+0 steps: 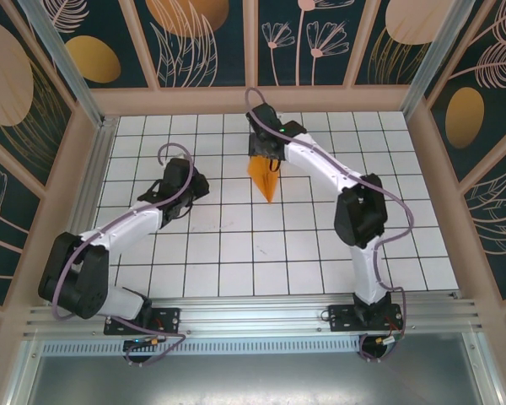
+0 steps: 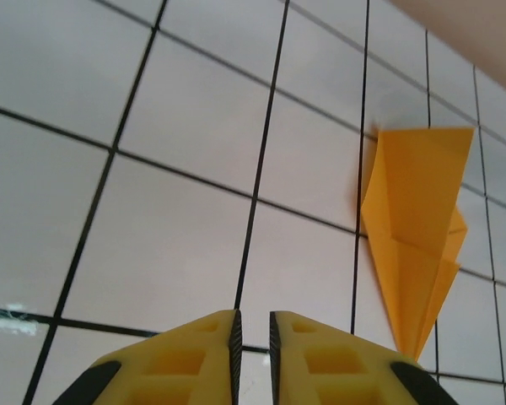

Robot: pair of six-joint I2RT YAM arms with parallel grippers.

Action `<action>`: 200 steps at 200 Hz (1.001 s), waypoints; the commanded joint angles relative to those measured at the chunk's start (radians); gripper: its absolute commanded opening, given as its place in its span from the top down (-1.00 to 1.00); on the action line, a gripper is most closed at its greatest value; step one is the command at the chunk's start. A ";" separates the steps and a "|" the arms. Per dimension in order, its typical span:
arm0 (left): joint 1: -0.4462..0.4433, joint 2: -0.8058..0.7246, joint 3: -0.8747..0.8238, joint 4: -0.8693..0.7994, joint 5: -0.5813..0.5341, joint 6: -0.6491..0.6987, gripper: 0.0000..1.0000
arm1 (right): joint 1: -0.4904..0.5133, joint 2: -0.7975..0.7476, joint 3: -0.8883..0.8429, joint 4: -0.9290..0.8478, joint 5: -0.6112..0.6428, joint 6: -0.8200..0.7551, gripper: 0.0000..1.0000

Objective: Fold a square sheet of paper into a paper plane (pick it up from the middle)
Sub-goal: Move the paper plane to the top-center of the table, then reset both arms

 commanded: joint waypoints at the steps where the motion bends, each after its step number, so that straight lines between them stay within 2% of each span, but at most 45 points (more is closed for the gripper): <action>1: 0.006 -0.070 0.058 -0.069 -0.198 0.062 0.47 | -0.022 -0.205 -0.131 0.151 0.132 -0.007 -0.72; 20: 0.012 -0.110 0.084 -0.069 -0.314 0.114 0.24 | -0.077 -0.383 -0.333 0.333 0.191 -0.041 -0.97; 25: 0.016 -0.119 0.086 -0.064 -0.336 0.125 0.18 | -0.080 -0.425 -0.386 0.380 0.194 -0.056 -0.98; 34: 0.028 -0.137 0.085 -0.046 -0.367 0.144 0.07 | -0.142 -0.496 -0.476 0.455 0.195 -0.071 -0.98; 54: 0.067 -0.172 0.060 -0.004 -0.420 0.185 -0.30 | -0.245 -0.635 -0.660 0.588 0.196 -0.092 -0.97; 87: 0.120 -0.253 -0.086 0.153 -0.534 0.303 -0.96 | -0.437 -0.810 -0.968 0.794 0.164 -0.109 -0.98; 123: 0.202 -0.286 -0.201 0.222 -0.558 0.378 -0.97 | -0.590 -0.927 -1.280 1.023 0.129 -0.146 -0.98; 151: 0.263 -0.272 -0.291 0.287 -0.569 0.348 -0.97 | -0.606 -0.964 -1.492 1.252 0.142 -0.250 -0.98; 164: 0.274 -0.269 -0.362 0.379 -0.598 0.370 -0.97 | -0.606 -0.953 -1.564 1.341 0.147 -0.284 -0.98; 200: 0.303 -0.263 -0.496 0.598 -0.593 0.454 -0.97 | -0.605 -0.869 -1.665 1.544 0.075 -0.361 -0.98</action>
